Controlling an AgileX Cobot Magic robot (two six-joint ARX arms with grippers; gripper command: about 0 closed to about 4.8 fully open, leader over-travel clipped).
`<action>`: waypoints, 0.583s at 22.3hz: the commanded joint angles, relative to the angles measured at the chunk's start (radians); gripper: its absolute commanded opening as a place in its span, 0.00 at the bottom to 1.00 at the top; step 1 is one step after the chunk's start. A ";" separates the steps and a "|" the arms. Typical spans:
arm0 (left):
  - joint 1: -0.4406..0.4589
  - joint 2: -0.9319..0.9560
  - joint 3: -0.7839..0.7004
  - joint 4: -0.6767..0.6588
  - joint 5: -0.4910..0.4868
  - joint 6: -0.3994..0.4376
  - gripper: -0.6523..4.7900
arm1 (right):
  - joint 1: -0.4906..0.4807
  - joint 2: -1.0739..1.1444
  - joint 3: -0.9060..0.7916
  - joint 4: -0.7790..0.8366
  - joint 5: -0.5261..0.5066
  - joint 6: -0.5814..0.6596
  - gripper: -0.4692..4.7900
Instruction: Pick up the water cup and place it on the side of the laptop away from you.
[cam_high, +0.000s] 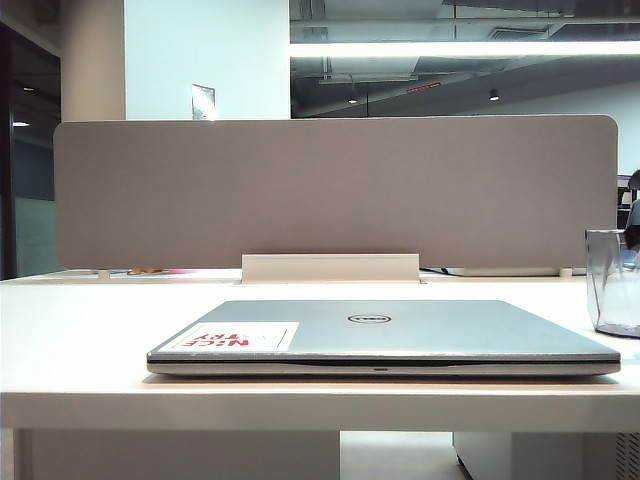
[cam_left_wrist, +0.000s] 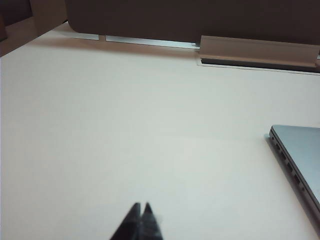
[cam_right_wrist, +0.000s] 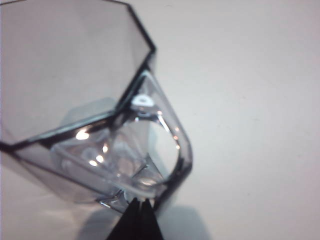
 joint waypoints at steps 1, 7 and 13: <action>-0.001 0.001 0.003 0.002 0.003 0.000 0.11 | -0.025 -0.002 0.009 0.011 0.003 -0.010 0.09; -0.001 0.001 0.003 -0.001 0.003 0.000 0.11 | -0.064 -0.005 0.013 0.006 0.002 -0.060 0.09; -0.001 0.001 0.003 -0.002 0.003 0.000 0.11 | -0.049 -0.076 0.014 -0.122 0.001 -0.060 0.09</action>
